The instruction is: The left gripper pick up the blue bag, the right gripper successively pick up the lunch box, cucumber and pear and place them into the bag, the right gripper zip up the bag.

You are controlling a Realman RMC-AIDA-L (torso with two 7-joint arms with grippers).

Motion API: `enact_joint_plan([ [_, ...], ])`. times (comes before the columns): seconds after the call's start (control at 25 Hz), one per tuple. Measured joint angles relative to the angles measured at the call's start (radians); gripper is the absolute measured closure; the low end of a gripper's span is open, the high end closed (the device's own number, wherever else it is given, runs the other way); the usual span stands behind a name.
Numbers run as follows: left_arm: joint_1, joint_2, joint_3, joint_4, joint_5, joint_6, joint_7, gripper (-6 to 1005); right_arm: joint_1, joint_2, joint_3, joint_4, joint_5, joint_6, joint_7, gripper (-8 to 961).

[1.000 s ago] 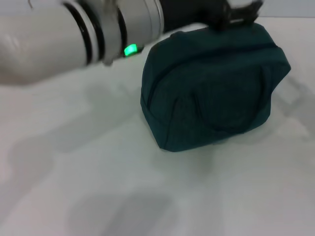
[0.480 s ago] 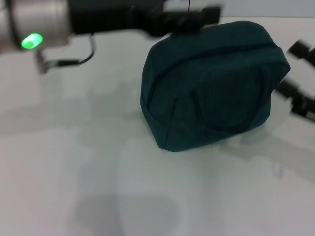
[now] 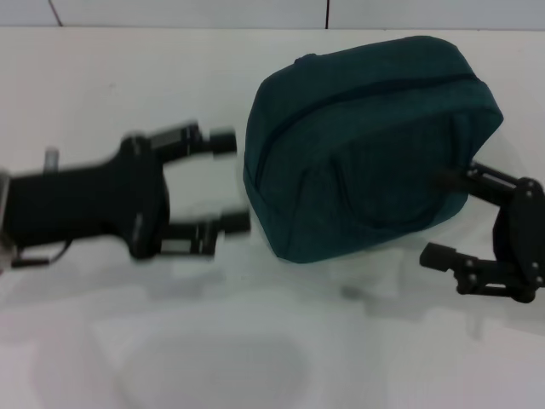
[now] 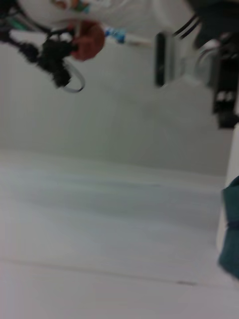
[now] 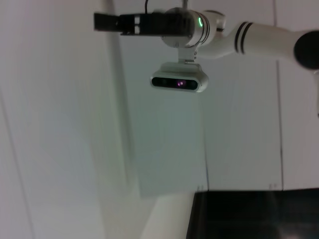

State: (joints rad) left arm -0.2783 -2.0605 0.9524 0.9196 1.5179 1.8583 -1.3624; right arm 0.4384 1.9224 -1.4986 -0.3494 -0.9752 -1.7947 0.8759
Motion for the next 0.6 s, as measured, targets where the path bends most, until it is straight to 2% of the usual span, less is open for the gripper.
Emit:
enact_joint_plan([
  [0.24, -0.011, 0.036, -0.003, -0.13, 0.112, 0.046, 0.165, 112, 0.041, 0.004, -0.005, -0.017, -0.085, 0.044, 0.059, 103],
  [0.4, -0.012, 0.057, -0.005, -0.139, 0.127, 0.049, 0.169, 112, 0.054, 0.016, -0.003, -0.075, -0.177, 0.082, 0.11, 103],
  [0.6, -0.013, 0.068, -0.007, -0.142, 0.127, 0.053, 0.171, 112, 0.055, 0.025, -0.001, -0.17, -0.242, 0.108, 0.182, 103],
])
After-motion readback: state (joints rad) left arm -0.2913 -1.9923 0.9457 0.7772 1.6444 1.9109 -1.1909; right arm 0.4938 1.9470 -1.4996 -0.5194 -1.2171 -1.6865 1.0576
